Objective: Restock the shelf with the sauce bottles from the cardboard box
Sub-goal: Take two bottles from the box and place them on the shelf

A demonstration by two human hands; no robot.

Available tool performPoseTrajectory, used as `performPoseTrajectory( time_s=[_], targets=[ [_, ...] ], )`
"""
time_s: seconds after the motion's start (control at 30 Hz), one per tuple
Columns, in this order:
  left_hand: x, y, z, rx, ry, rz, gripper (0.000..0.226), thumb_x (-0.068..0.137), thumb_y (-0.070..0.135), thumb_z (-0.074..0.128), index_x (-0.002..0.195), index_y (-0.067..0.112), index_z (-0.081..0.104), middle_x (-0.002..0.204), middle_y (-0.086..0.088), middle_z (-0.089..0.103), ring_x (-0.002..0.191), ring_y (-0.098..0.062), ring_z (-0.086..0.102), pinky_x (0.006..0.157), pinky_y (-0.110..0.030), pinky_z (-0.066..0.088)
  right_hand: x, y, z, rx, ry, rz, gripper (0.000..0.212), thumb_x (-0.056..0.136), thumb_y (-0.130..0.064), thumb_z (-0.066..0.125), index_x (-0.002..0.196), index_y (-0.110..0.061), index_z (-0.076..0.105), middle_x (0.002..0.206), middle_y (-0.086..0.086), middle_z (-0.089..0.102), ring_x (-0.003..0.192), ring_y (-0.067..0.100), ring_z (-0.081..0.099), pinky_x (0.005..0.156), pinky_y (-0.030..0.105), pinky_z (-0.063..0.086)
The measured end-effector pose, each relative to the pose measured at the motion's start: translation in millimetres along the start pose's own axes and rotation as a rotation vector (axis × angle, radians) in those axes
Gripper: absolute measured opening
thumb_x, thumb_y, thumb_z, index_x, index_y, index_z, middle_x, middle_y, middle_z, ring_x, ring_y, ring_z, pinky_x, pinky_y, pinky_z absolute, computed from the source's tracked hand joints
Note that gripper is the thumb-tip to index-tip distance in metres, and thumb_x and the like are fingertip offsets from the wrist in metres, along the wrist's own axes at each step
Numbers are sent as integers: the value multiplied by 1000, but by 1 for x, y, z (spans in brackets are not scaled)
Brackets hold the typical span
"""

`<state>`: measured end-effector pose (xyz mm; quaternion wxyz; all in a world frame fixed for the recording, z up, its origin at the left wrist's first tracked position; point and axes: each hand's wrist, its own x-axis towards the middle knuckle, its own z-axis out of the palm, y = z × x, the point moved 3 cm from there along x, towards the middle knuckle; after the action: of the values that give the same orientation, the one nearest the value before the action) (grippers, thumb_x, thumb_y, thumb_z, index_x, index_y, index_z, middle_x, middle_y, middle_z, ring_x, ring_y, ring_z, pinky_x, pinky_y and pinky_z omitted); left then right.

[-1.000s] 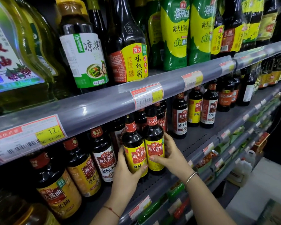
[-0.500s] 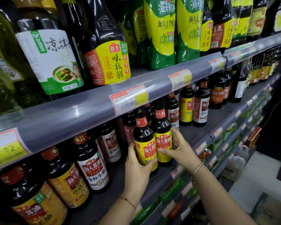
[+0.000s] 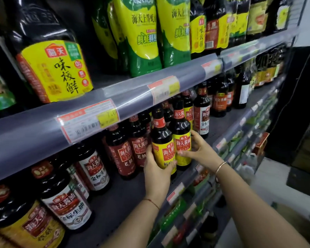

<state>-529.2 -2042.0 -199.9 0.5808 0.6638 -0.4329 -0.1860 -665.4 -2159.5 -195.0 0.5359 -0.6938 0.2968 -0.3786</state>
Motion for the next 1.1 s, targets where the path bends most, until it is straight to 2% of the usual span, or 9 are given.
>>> performPoseTrajectory(
  time_s=[0.27,0.43,0.6,0.7,0.77,0.83,0.9,1.0,1.1],
  targets=[
    [14,-2,18,50,35,16,89,70,27,82,138,39,25,136,6,51,122,-13,51,101,-43,47,9,7,-18,-85,1,26,86,71,-21,80,141,-33,32,126,-7,59,115,11,57,94,31,50],
    [12,-2,20,43,26,28,93,71,26,81,141,39,21,140,6,47,126,-13,49,104,-43,45,6,10,-18,-85,46,57,78,74,-22,78,136,-29,32,126,-7,55,116,15,54,89,23,47],
    [11,-1,15,30,-8,24,102,70,24,82,143,39,13,149,-1,33,134,-19,40,108,-46,39,-5,10,-13,-114,89,43,70,76,-29,76,135,-32,39,132,-10,55,119,11,54,97,32,47],
    [1,1,9,62,-38,19,101,72,26,80,144,38,11,151,-1,27,136,-20,35,108,-42,38,-22,8,-13,-111,195,58,66,78,-32,74,136,-30,42,132,-8,54,118,12,55,96,33,49],
    [-10,2,3,112,-35,62,96,73,28,79,144,37,15,149,4,23,136,-20,33,107,-40,38,-41,7,-11,-129,272,71,57,82,-28,71,133,-25,46,128,-7,55,115,10,55,94,28,48],
    [-24,4,-3,154,-54,153,85,75,32,77,141,36,23,136,15,24,132,-19,35,101,-35,41,-66,5,-6,-163,324,71,49,84,-26,68,129,-24,49,121,-8,57,108,1,56,87,17,48],
    [-41,4,-4,170,-129,229,71,79,33,73,137,33,34,129,14,28,124,-17,40,96,-31,43,-92,9,1,-174,365,98,43,85,-24,67,126,-23,53,114,-5,62,96,-7,59,79,13,50],
    [-68,-8,1,133,-310,253,52,83,31,69,130,26,47,126,5,39,114,-16,49,96,-36,48,-137,21,13,-249,420,161,34,84,-23,68,116,-28,57,107,-5,63,93,-4,59,81,17,49],
    [-100,-38,16,203,-565,300,41,85,41,61,123,28,52,123,6,46,117,-14,50,99,-39,46,-190,37,28,-431,459,228,29,85,-18,67,108,-31,57,96,-14,58,89,-10,56,78,10,43]
  ],
)
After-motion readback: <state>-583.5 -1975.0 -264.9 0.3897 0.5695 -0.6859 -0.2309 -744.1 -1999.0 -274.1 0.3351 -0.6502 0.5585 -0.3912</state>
